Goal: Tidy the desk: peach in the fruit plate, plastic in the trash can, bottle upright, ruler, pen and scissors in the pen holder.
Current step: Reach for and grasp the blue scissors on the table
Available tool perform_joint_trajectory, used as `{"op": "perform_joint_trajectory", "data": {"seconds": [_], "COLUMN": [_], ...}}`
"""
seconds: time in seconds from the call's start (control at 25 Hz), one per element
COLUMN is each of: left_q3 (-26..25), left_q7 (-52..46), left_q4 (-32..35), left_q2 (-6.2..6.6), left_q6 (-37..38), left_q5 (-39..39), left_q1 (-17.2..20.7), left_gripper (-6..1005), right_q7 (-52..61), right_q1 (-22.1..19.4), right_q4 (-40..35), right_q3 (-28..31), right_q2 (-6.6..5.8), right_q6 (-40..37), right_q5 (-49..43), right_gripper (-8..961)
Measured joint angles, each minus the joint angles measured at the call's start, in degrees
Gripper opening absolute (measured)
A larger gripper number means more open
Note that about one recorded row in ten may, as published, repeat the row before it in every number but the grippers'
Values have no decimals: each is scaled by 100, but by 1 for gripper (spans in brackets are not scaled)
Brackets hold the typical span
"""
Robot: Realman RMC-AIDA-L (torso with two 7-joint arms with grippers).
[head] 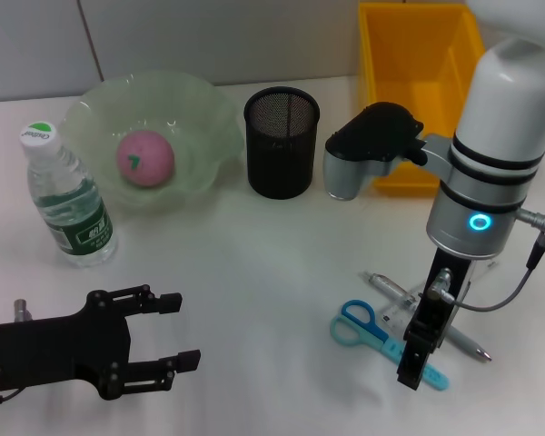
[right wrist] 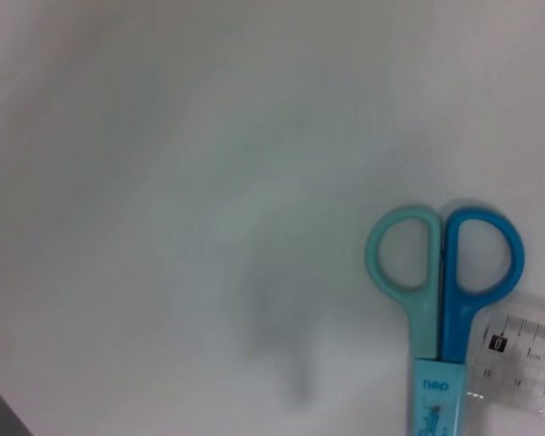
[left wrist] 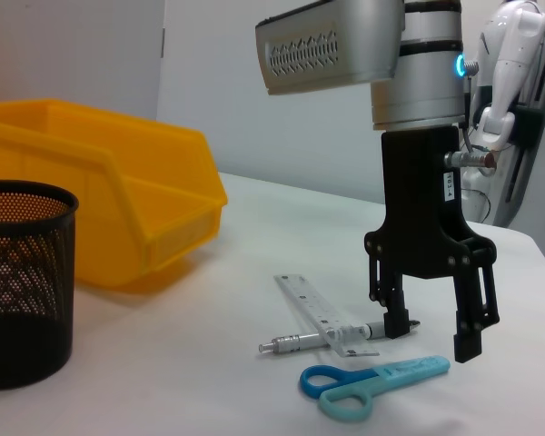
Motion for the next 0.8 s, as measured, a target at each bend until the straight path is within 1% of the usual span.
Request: {"op": "perform_joint_trajectory", "data": {"seconds": [0.4, 0.6, 0.8], "left_q3": [0, 0, 0], "left_q7": [1, 0, -1], "left_q4": [0, 0, 0], "left_q2": [0, 0, 0], "left_q6": [-14, -14, -14], "left_q5": [0, 0, 0], "left_q1": [-14, -25, -35], "left_gripper": [758, 757, 754], "right_q7": [-49, -76, -120], "right_q1": [10, 38, 62], "right_q4": [21, 21, 27], "right_q3": [-80, -342, -402], "right_q2": [1, 9, 9], "right_q6": [57, 80, 89], "right_q5": [10, 129, 135], "right_gripper": [721, 722, 722]}}
